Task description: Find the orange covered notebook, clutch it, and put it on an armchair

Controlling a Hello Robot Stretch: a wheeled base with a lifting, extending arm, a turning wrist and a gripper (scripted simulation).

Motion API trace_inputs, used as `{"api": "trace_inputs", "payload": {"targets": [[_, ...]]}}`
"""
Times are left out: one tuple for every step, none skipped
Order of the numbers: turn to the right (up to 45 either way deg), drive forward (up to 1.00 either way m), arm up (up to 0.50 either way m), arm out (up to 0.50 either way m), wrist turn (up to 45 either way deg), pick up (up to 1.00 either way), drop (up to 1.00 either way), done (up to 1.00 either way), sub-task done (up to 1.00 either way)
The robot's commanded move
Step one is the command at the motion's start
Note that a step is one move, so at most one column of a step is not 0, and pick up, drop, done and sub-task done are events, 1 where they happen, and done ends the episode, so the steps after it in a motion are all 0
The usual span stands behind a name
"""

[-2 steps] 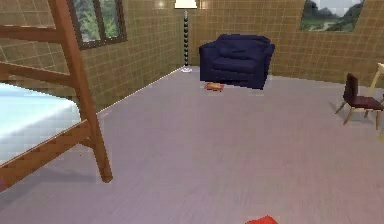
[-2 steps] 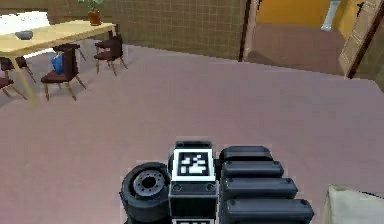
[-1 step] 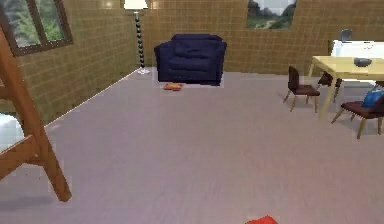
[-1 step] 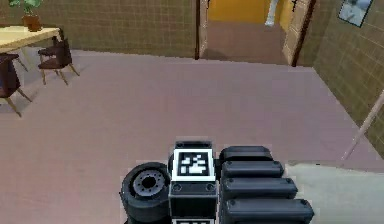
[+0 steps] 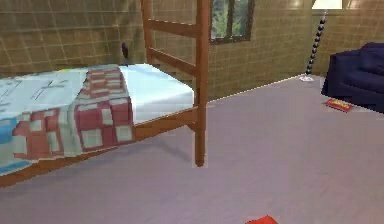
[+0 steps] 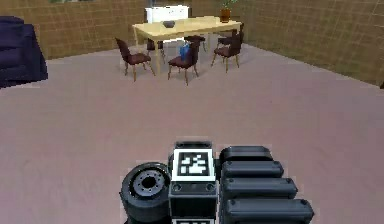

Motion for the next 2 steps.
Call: {"api": "trace_inputs", "payload": {"targets": [[-45.0, 0.0, 0.0, 0.0, 0.0, 0.0, 0.0, 0.0, 0.0], [-45.0, 0.0, 0.0, 0.0, 0.0, 0.0, 0.0, 0.0, 0.0]]}}
